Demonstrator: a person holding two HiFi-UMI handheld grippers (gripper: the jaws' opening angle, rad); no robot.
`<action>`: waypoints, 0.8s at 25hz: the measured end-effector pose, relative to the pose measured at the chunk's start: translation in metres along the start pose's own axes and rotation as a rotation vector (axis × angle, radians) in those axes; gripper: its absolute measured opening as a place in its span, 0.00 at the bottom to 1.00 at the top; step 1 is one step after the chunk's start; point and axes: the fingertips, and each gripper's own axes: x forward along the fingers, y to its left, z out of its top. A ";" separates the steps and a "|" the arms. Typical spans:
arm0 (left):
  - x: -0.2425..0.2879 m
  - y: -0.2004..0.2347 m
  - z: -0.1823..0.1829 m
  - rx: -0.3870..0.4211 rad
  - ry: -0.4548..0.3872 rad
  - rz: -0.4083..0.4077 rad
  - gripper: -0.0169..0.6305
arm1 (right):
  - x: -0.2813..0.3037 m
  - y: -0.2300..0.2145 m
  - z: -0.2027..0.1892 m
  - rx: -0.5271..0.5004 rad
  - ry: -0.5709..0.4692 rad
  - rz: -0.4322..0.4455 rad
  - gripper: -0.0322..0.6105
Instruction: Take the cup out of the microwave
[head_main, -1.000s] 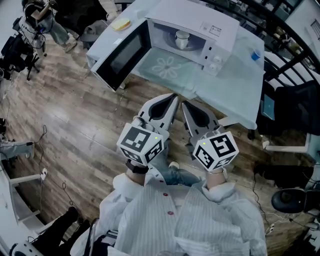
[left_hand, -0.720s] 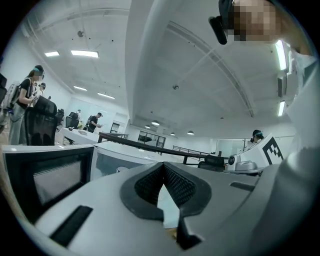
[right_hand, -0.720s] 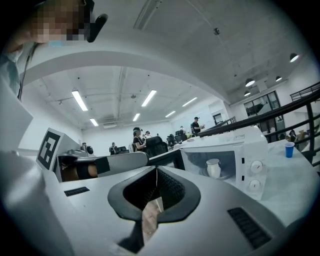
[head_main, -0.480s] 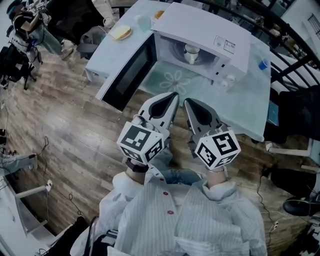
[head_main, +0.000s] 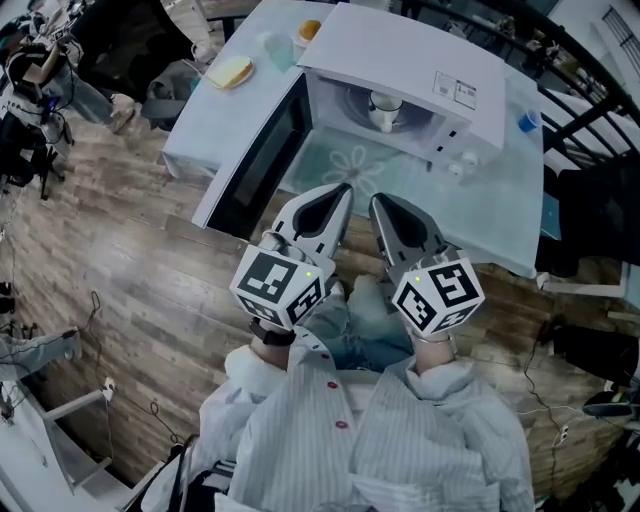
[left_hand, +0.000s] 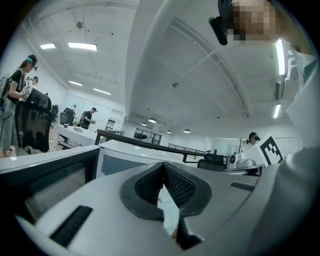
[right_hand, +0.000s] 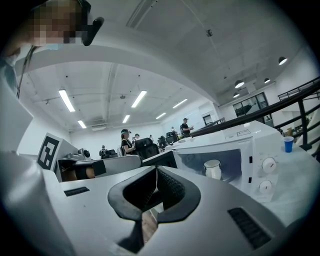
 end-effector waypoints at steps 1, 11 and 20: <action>0.003 0.002 -0.001 -0.003 0.000 -0.001 0.04 | 0.001 -0.002 0.000 0.001 0.001 -0.004 0.11; 0.048 0.011 0.000 -0.027 0.009 -0.007 0.04 | 0.022 -0.039 0.008 0.010 0.037 0.004 0.11; 0.118 0.042 0.016 -0.032 0.001 0.027 0.04 | 0.070 -0.091 0.027 0.022 0.079 0.053 0.11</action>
